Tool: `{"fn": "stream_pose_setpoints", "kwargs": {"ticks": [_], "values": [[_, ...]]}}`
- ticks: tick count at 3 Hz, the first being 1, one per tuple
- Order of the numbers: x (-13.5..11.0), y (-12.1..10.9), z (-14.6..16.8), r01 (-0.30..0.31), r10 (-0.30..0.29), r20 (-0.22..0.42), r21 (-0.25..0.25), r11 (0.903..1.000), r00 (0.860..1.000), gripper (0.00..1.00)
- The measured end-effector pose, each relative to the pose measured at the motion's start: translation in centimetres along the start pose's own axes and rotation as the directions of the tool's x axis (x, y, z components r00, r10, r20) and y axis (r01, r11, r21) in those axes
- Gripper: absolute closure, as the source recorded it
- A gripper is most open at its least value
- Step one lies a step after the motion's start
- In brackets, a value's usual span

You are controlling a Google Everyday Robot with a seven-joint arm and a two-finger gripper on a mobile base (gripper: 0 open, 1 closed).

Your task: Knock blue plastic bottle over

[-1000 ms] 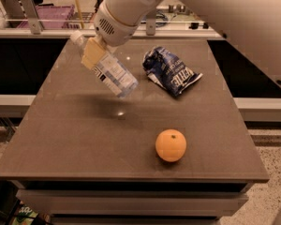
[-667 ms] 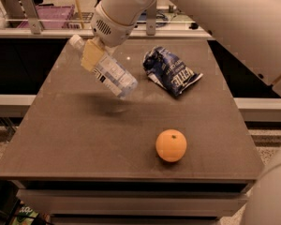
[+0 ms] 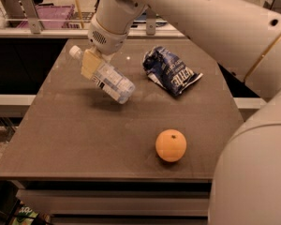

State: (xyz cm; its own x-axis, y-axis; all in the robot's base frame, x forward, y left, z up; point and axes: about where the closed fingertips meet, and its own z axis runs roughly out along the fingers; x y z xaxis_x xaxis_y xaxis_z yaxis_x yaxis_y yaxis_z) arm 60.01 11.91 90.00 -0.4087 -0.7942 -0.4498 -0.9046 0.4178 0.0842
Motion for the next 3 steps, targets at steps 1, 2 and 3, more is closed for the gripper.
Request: {"fn": "stream_pose_setpoints", "kwargs": {"ticks": [1,2,3], "values": [[0.5,-0.4,2.2,-0.009,0.009,0.009,-0.005,1.0000,1.000,1.00],[0.2,-0.6,4.4,-0.007,0.008,0.046,-0.019,0.9998,0.999,1.00],[-0.4,-0.5,6.4,-0.004,0.008,0.102,-0.039,0.9992,0.995,1.00]]}}
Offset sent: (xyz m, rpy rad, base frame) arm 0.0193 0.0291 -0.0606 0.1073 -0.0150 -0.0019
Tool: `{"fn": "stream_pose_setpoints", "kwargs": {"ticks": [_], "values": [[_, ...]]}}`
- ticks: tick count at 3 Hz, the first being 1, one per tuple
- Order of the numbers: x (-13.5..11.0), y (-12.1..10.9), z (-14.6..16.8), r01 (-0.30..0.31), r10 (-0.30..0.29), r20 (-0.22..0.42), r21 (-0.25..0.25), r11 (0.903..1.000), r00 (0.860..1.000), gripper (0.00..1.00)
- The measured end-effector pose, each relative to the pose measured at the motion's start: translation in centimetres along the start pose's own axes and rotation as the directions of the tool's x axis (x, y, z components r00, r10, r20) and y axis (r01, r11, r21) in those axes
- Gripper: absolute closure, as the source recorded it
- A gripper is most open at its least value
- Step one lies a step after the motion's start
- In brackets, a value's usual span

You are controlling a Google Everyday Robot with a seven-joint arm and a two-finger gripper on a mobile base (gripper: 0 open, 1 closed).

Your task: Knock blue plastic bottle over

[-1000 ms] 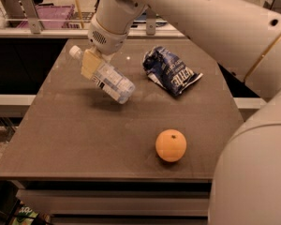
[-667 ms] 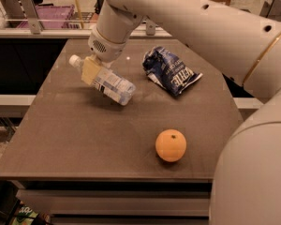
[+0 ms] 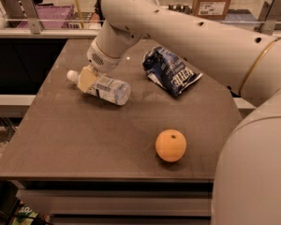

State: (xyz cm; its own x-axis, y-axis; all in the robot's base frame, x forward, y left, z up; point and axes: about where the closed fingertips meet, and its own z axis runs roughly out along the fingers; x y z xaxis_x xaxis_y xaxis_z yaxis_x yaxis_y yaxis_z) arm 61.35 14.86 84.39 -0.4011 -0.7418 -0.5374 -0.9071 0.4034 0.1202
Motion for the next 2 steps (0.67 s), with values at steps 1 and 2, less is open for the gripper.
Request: {"fn": "stream_pose_setpoints", "kwargs": {"ticks": [1,2], "values": [[0.14,1.01,0.95,0.009,-0.006,0.095,-0.026,0.9996,0.995,0.97],[-0.07,1.06,0.62,0.009,-0.006,0.095,-0.026,0.9996,0.995,0.74]]}}
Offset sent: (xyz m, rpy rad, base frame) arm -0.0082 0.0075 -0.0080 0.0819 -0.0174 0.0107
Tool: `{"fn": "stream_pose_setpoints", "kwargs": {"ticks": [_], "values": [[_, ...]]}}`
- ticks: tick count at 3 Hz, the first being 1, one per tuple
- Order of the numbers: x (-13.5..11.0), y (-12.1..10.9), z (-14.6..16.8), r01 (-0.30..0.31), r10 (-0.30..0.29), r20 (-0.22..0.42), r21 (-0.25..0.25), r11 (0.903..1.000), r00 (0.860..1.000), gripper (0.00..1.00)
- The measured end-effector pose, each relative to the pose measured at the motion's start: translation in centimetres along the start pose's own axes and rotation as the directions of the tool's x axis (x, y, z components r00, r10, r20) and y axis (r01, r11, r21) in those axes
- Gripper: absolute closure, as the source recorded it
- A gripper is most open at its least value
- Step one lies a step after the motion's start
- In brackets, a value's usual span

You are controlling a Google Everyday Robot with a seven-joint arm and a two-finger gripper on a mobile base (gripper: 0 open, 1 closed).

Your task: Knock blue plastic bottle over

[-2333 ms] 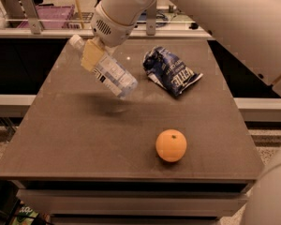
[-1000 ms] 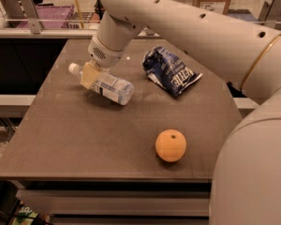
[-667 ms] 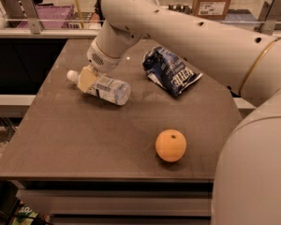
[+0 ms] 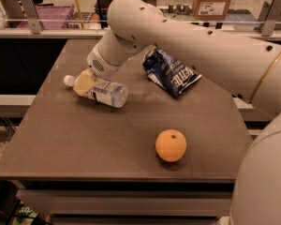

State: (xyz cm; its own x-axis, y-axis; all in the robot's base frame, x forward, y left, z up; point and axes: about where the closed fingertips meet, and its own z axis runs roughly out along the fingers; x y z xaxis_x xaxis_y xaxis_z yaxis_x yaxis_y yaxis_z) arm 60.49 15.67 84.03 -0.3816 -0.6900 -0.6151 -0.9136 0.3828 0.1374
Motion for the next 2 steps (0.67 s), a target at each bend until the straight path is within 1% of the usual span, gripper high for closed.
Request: {"fn": "stream_pose_setpoints", "kwargs": {"ticks": [2], "values": [[-0.05,0.27,0.29,0.004,-0.004,-0.003,-0.005,1.0000,1.000,0.28]]}}
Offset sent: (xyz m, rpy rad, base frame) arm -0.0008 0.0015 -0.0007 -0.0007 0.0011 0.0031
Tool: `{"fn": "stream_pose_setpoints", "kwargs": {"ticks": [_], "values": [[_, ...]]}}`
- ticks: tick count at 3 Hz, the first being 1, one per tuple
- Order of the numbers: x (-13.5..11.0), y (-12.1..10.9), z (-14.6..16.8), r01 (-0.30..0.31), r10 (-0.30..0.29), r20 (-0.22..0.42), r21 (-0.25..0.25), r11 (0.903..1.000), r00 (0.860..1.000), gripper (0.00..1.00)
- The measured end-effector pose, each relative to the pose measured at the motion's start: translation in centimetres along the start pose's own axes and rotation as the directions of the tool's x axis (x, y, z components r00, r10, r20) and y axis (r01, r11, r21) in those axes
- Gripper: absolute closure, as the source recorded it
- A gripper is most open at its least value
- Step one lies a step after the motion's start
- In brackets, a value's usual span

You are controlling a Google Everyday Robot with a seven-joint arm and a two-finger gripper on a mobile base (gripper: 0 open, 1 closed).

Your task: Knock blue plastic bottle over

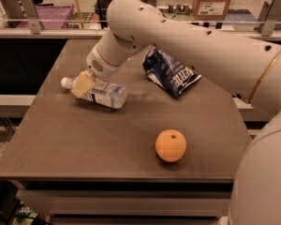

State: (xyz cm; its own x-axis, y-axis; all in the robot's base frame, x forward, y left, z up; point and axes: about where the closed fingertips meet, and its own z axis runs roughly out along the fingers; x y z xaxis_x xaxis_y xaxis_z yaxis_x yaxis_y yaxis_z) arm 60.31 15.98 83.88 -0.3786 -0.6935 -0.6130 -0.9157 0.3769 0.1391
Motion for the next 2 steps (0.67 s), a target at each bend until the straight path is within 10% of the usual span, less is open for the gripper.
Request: {"fn": "stream_pose_setpoints", "kwargs": {"ticks": [2], "values": [[-0.02,0.20,0.22,0.003,-0.003,-0.003,-0.004,1.0000,1.000,0.00]]}}
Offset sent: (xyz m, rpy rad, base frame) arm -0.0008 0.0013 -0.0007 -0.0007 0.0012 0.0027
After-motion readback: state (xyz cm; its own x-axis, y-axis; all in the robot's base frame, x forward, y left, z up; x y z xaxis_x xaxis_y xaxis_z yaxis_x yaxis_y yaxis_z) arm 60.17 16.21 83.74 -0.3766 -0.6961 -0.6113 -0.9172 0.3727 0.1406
